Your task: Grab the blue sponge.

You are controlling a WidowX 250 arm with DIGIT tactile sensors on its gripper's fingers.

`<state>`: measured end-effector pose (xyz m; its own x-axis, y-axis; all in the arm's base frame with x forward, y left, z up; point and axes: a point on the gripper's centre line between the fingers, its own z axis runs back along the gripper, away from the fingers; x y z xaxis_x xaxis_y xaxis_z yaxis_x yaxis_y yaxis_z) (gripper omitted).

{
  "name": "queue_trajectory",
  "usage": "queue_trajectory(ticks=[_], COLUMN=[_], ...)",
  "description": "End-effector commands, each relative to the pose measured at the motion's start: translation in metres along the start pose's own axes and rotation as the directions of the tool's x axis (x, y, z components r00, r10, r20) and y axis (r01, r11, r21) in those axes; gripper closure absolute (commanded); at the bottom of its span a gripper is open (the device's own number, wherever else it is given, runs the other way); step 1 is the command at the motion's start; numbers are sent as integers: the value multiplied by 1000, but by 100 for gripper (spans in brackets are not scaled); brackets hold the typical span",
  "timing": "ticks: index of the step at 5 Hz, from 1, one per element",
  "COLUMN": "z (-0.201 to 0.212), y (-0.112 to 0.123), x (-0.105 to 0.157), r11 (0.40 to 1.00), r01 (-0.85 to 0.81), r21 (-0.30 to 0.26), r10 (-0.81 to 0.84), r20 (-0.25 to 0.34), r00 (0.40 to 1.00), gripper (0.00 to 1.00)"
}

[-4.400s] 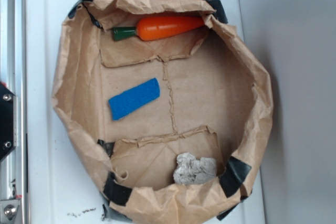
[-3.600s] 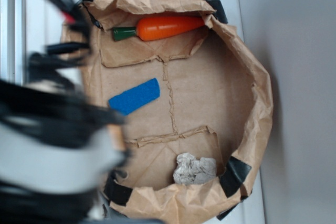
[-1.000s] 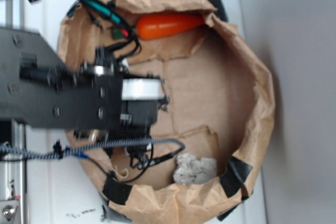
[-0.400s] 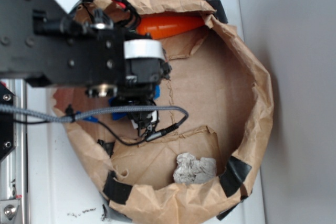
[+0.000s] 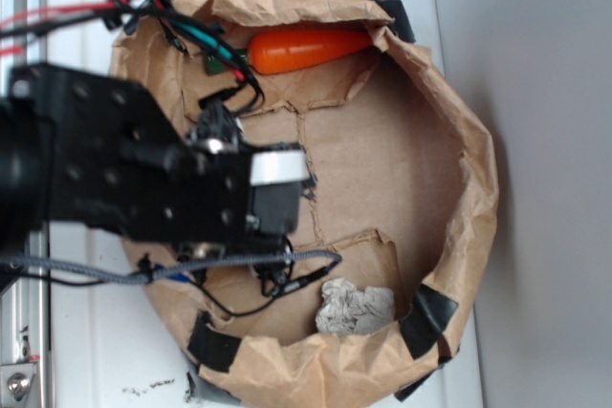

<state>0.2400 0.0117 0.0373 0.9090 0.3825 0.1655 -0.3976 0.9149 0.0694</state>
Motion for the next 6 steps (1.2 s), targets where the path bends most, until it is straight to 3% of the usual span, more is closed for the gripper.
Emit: queue_trajectory(ticks=[1,3,5,6], z=[-4,8,35,47], y=[-16,-13,-2,13], x=[15,23,32,36], r11=[999,998,995,993], r01=[-45,-70,-80,-53], r21=[12,-5,-67,-102], r10=[44,70,82,53], r20=[60,84,36,4], r00=[997,994,996,999], gripper=[100,100,100,0])
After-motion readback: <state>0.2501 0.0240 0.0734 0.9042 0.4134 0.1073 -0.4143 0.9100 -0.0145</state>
